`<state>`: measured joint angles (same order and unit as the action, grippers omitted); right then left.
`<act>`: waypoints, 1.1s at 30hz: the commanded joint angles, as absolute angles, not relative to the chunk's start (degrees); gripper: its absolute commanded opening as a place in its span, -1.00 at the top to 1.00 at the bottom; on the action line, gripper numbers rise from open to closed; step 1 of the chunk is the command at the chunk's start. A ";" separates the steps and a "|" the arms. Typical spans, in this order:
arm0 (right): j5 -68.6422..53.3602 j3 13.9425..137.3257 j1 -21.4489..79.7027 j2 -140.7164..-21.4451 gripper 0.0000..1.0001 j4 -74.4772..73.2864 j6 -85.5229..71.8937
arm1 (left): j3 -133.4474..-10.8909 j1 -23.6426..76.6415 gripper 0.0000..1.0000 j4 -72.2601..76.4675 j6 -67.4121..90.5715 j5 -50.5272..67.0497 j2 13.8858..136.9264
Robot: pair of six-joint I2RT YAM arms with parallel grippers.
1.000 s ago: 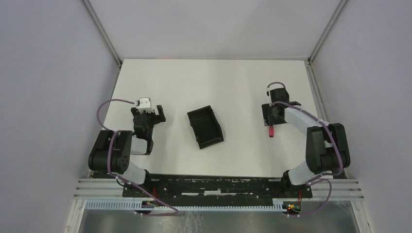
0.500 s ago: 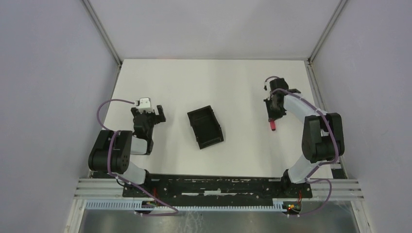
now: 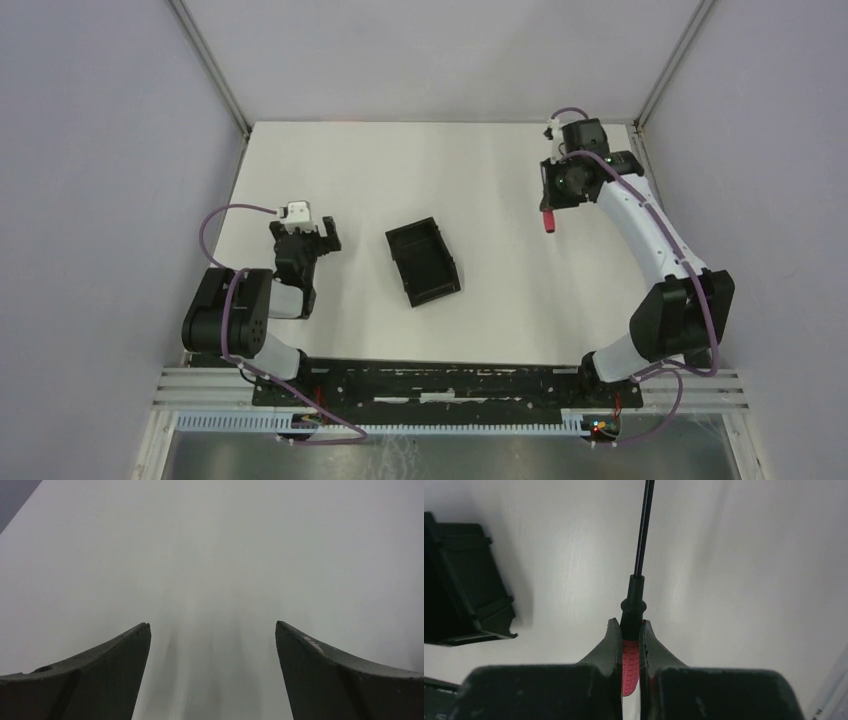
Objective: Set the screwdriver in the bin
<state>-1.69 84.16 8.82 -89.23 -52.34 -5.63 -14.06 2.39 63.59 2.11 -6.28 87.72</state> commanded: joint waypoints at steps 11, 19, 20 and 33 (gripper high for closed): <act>-14.11 74.11 41.81 -88.69 1.00 -23.36 -18.00 | -14.33 2.53 -1.00 66.62 1.16 -6.40 87.98; -9.87 74.95 46.69 -97.67 1.00 -22.80 -8.27 | -14.33 2.58 -1.00 66.62 1.14 -6.38 88.00; -9.75 73.85 46.90 -97.94 1.00 -21.87 -7.86 | -14.33 2.60 -1.00 66.56 1.15 -6.43 87.98; -7.21 70.02 47.46 -98.22 -0.31 -17.17 -7.33 | -14.33 2.59 -1.00 66.58 1.15 -6.39 87.96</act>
<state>-8.69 69.34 47.24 -99.44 -21.06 -7.27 -14.06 2.39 63.59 2.11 -6.28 87.72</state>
